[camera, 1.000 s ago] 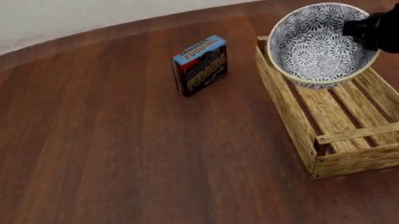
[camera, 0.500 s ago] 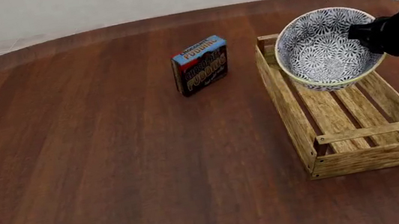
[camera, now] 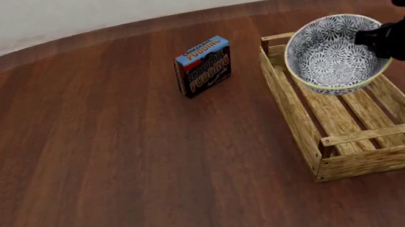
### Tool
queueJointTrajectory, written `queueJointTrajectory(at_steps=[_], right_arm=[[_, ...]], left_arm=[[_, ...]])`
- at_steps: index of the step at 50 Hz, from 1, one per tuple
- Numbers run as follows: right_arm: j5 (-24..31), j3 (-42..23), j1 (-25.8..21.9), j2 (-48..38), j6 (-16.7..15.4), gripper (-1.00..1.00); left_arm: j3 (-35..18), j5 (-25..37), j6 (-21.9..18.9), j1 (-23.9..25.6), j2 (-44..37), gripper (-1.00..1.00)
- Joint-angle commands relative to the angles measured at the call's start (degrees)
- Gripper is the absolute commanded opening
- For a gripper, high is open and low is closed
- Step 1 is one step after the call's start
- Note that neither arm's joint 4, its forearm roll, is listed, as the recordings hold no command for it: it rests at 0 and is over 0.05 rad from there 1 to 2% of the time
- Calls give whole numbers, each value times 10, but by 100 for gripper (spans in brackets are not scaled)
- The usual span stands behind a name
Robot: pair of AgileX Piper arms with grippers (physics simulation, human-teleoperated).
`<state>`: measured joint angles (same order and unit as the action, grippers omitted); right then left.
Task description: Pick up the bowl on the left and put it in the tray.
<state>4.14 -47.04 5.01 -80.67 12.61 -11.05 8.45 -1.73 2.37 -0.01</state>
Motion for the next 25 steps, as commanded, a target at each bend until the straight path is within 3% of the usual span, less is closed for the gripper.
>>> queueJointTrajectory(at_steps=[1,25], right_arm=[[-14,-2,7,-18,1,-100],[-34,0,13,-47,-5,-100]], left_arm=[[2,-1,-1,-2,0,100],[-2,3,-4,-4,0,100]])
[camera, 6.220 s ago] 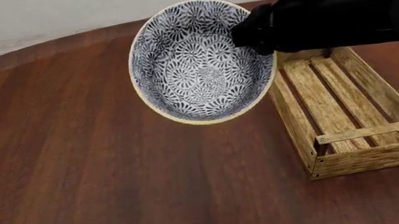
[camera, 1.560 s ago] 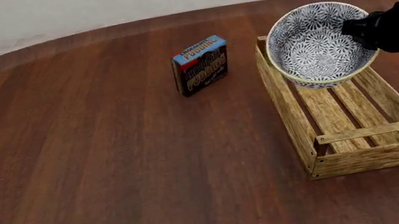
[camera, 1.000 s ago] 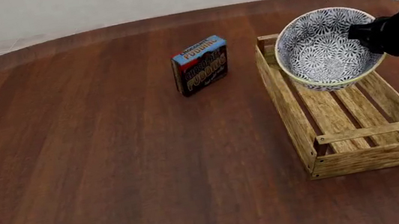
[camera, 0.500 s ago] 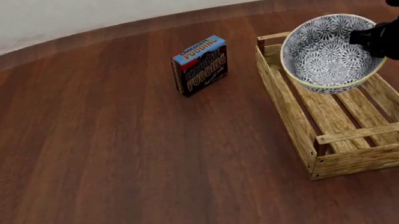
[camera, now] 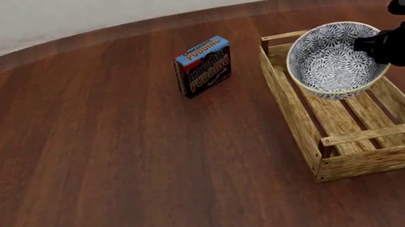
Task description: Pick up the bowl on the left and put it in the tray.
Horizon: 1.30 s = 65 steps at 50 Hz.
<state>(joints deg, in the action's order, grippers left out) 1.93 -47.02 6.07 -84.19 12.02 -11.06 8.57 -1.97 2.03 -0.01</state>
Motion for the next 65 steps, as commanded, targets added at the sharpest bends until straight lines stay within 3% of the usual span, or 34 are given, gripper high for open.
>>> queueJointTrajectory(at_steps=[1,65], right_arm=[[-12,-1,3,-12,1,-100],[-38,-15,5,-75,-9,-100]], left_arm=[[-2,2,-1,-1,0,100],[-10,10,-5,-9,0,100]])
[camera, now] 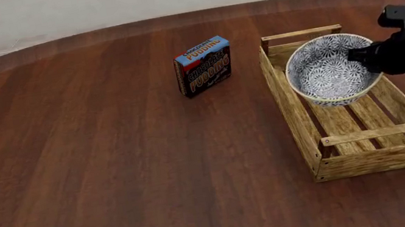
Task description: Pick up the bowl on the left and put it in the tray.
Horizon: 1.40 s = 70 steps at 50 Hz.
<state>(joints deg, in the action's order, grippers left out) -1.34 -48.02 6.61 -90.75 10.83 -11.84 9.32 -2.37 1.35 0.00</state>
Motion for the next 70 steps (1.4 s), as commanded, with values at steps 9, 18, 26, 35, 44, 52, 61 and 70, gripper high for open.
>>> queueJointTrajectory(at_steps=[9,18,26,35,44,52,61,70], right_arm=[[-8,-7,7,-17,-1,-100],[-10,-7,8,-22,-3,-100],[-16,-4,10,-28,-6,-100],[-18,-9,13,-38,-10,-100],[-18,-15,12,-47,-12,-100],[-23,-18,11,-59,-12,-100],[-28,-18,10,-67,-12,-100],[-34,-23,8,-82,-9,-100]], left_arm=[[-1,1,-2,-2,0,100],[-2,2,0,-3,0,100],[-2,2,0,-4,0,100],[-2,2,0,-3,0,100],[0,1,-1,-3,0,100],[3,-2,-1,-3,0,100],[9,-6,-2,-3,0,100],[6,-2,-2,-5,0,100]])
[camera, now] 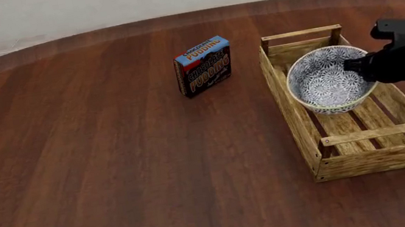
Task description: Pick up the bowl on the left and put it in the tray.
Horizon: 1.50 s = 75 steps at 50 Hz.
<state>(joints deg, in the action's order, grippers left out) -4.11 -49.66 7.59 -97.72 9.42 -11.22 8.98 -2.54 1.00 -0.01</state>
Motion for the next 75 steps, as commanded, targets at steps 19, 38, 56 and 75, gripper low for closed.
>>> queueJointTrajectory(at_steps=[19,38,56,75], right_arm=[[-9,-3,2,-15,1,-100],[-14,-6,2,-29,-2,-100],[-14,1,-5,-24,-1,-100],[-22,18,-12,-7,6,100]], left_arm=[[0,1,-1,-1,0,100],[2,-1,0,-1,0,100],[0,1,1,0,0,100],[2,-1,0,2,0,100]])
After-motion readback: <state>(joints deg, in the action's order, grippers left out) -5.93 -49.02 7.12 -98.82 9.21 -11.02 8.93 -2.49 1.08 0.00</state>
